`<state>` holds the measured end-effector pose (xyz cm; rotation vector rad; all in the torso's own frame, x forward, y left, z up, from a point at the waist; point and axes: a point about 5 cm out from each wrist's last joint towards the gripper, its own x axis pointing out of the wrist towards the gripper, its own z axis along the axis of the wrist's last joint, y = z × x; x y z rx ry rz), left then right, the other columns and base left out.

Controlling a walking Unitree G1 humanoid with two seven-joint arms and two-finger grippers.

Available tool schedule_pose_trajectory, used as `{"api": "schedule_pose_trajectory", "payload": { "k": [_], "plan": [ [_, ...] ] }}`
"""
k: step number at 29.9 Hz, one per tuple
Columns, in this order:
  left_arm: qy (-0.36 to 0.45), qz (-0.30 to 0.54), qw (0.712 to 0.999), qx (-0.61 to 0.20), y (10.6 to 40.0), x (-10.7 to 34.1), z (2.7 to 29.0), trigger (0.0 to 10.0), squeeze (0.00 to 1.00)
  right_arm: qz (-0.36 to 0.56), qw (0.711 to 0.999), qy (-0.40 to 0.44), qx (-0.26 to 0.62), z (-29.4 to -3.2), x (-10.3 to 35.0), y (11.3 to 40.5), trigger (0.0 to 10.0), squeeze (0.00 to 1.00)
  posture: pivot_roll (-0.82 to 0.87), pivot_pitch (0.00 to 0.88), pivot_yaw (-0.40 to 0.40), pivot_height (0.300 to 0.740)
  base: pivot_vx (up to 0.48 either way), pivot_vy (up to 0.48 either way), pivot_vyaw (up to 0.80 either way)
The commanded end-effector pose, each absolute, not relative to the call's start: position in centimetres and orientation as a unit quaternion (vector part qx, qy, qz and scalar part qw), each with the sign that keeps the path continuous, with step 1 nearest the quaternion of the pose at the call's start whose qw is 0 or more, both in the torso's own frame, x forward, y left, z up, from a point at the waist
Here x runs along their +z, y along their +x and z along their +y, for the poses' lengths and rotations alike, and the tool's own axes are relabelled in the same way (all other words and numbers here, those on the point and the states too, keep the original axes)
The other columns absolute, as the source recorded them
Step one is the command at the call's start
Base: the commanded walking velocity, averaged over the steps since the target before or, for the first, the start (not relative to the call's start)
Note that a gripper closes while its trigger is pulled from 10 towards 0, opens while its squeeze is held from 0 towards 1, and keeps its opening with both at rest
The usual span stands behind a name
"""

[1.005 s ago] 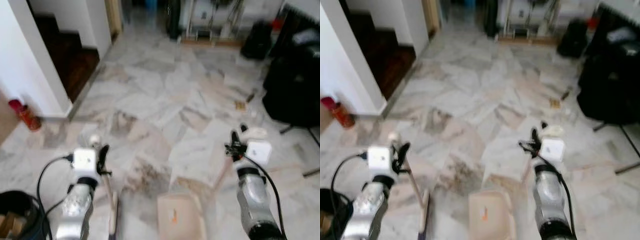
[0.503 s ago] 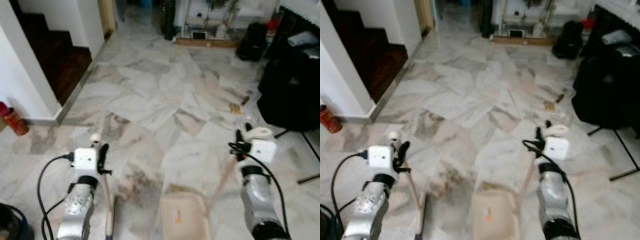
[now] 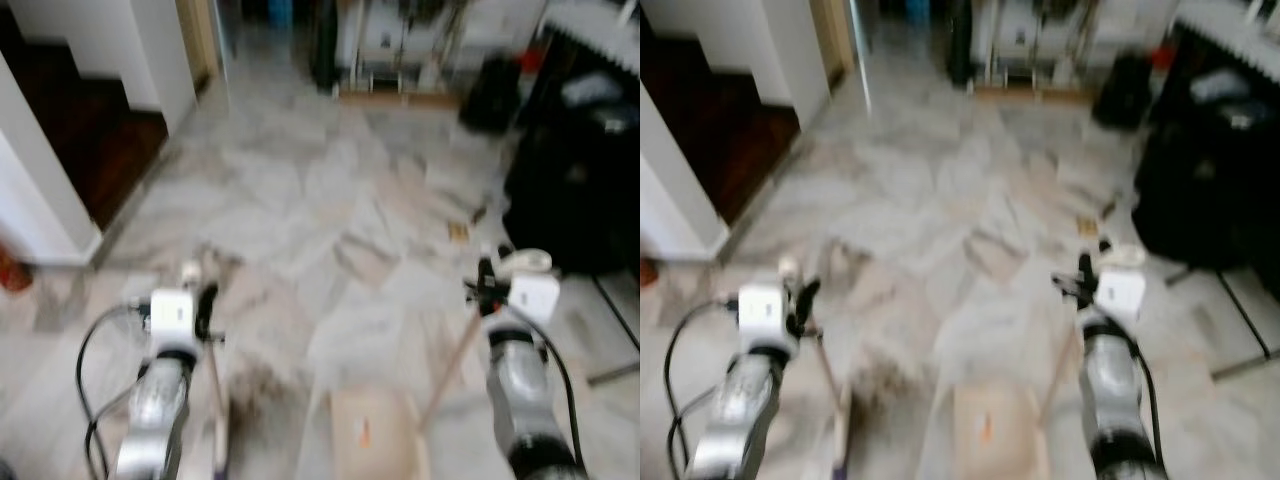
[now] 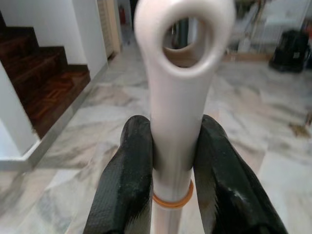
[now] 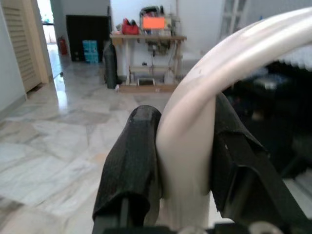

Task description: Sweep floor

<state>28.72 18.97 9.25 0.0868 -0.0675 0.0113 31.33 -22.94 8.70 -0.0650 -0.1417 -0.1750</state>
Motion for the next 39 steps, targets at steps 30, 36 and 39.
{"api": "schedule_pose_trajectory", "payload": {
  "k": [30, 36, 39],
  "plan": [
    [0.046, -0.066, 0.996, 0.033, 29.3, 10.3, 20.8, 10.0, 0.00, -0.127, 0.985, -0.019, -0.112, -22.9, 10.1, 28.3, 10.0, 0.00, -0.02, 0.000, 0.005, 0.740, 0.306, 0.000, 0.00],
    [0.051, -0.063, 0.996, 0.031, 28.8, 10.1, 21.2, 10.0, 0.00, -0.118, 0.986, -0.007, -0.117, -22.1, 9.3, 26.4, 10.0, 0.00, -0.02, 0.000, 0.012, 0.740, 0.305, 0.000, 0.00],
    [0.053, -0.067, 0.996, 0.041, 28.1, 10.2, 21.5, 10.0, 0.00, -0.105, 0.989, -0.005, -0.105, -21.6, 8.7, 25.8, 10.0, 0.00, 0.03, 0.000, -0.026, 0.740, 0.306, 0.000, 0.00]
  ]
}}
